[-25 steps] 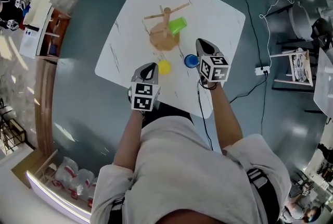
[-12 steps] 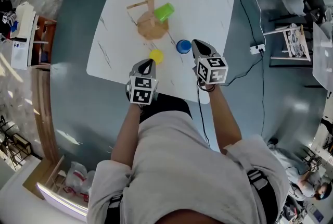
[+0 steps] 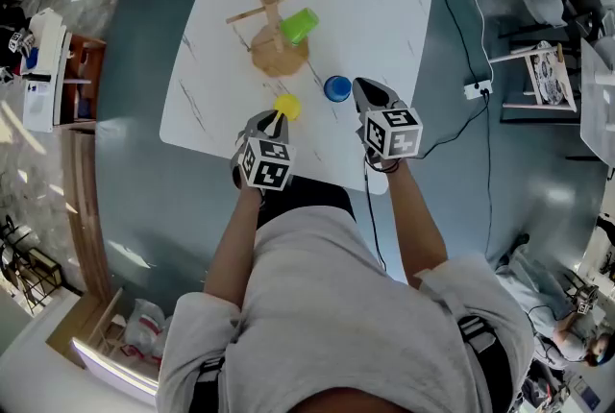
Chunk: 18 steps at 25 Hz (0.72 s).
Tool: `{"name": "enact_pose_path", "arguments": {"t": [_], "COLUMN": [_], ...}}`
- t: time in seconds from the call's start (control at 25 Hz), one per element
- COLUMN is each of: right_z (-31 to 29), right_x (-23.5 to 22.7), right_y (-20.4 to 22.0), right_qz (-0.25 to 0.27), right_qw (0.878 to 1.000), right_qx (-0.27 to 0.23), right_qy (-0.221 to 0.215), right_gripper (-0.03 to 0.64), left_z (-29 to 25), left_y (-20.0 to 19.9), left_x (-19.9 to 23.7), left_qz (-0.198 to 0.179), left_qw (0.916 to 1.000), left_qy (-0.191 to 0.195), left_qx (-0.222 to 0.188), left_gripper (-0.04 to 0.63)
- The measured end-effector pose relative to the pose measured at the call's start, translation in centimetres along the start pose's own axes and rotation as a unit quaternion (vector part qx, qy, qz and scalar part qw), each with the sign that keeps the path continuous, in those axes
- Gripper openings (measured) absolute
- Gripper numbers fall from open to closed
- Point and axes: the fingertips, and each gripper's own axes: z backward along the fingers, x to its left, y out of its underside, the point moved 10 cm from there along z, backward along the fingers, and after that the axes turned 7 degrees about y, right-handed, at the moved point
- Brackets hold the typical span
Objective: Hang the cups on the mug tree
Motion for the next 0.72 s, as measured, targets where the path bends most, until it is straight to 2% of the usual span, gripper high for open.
{"name": "enact_pose_path", "arguments": {"t": [0.08,0.2,0.52,0.72], "right_z": [0.1,0.2,0.5,0.8], "right_x": [-0.2,-0.5,-1.7,-2.4], "right_y": [-0.2,-0.4,-0.3,-0.2], "right_qz": [0.003,0.008,0.008,0.004], "right_qw": [1.000,1.000,1.000,1.000], "right_qx": [0.001,0.002,0.006,0.007], "right_qy": [0.000,-0.004,-0.005,0.001], "right_gripper": [0.000,0.000,0.000,0.000], "left_z": [-0.4,-1.3,-4.0,-4.9], "left_y": [-0.2,-0.2,0.5,0.5], "left_x": [-0.1,-0.3,-0.2,0.2], "left_qz": [0.002,-0.002,-0.009,0.000], "left_qw": [0.9999,0.9995,0.9975,0.9970], "left_qy": [0.005,0.015,0.002,0.005], "left_qx": [0.009,0.028,0.070,0.077], "left_gripper": [0.059,0.138,0.302,0.314]}}
